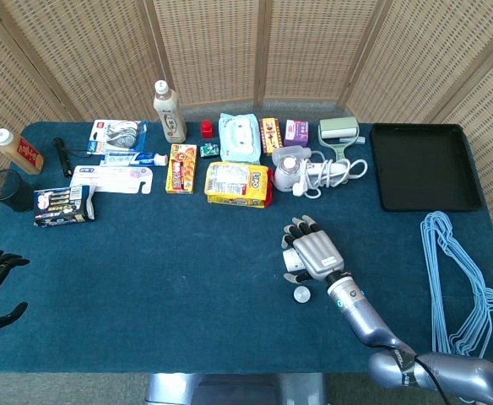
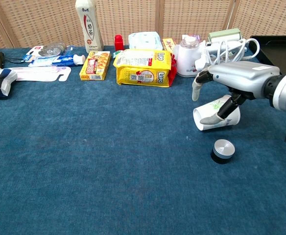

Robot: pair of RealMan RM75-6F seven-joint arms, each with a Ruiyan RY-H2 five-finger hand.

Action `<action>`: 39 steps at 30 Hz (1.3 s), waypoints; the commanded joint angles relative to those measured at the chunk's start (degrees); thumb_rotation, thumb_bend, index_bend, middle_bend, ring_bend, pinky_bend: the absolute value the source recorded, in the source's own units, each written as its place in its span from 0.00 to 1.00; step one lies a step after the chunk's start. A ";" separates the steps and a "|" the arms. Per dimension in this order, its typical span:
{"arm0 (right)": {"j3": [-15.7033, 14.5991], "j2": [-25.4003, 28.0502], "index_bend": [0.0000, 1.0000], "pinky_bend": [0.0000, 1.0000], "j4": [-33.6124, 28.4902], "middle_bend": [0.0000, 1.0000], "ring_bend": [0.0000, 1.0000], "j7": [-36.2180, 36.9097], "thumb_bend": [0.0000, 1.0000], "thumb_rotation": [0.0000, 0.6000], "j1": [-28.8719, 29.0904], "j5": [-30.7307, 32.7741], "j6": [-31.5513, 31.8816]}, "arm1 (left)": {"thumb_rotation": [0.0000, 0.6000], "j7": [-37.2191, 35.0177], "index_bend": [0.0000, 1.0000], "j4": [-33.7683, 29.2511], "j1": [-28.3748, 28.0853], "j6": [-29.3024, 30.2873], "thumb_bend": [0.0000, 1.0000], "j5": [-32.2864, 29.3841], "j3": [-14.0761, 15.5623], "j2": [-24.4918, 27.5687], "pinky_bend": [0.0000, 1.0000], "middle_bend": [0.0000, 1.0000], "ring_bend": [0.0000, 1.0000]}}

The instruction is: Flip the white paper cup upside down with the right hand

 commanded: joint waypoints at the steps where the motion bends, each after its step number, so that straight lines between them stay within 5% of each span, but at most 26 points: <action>1: -0.32 -0.57 0.33 0.00 0.79 0.19 0.09 -0.84 0.26 0.73 0.23 -0.63 0.42 | 1.00 -0.12 0.28 0.20 0.01 -0.07 0.18 -0.05 0.03 -0.11 0.18 0.28 0.17; 29: -2.88 -5.31 0.34 0.00 10.42 0.19 0.09 -8.63 0.26 0.74 1.01 -5.80 1.00 | 1.00 -1.21 0.28 1.50 0.10 -0.94 0.18 -1.28 0.12 -0.47 0.18 0.28 0.17; 39: -2.45 -5.96 0.43 0.02 10.14 0.20 0.11 -13.64 0.26 0.73 0.98 -4.52 1.92 | 1.00 -1.67 0.28 2.04 -0.08 -1.27 0.18 -1.22 0.11 -0.64 0.18 0.28 0.17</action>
